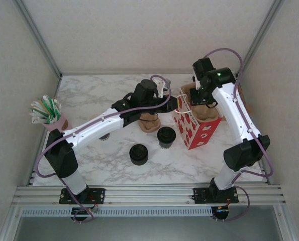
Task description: Pack the takeout coffee
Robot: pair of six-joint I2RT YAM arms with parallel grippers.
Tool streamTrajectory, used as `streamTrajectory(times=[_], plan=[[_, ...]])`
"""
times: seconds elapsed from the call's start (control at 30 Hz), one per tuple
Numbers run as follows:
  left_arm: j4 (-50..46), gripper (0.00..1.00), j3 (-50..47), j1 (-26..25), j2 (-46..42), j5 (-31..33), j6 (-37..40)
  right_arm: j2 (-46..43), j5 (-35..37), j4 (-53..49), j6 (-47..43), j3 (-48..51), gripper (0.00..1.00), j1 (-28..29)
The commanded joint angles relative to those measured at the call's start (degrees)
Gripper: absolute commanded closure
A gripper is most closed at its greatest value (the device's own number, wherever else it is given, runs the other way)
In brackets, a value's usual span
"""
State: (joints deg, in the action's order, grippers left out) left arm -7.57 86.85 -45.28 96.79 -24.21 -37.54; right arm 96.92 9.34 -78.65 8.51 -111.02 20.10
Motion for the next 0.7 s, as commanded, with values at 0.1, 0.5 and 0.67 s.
streamTrajectory(times=[0.1, 0.5, 0.67], plan=[[-0.7, 0.98, 1.0, 0.0, 0.0, -1.2, 1.1, 1.8, 0.8, -2.5, 0.6, -4.8, 0.64, -0.3], [-1.4, 0.98, 1.5, -0.2, 0.3, -1.5, 1.8, 5.0, -0.5, -3.2, 1.1, -7.6, 0.64, -0.3], [-1.7, 0.98, 1.4, 0.0, 0.1, -1.0, 1.9, 1.6, -1.2, -0.6, 1.5, -1.8, 0.65, -0.3]])
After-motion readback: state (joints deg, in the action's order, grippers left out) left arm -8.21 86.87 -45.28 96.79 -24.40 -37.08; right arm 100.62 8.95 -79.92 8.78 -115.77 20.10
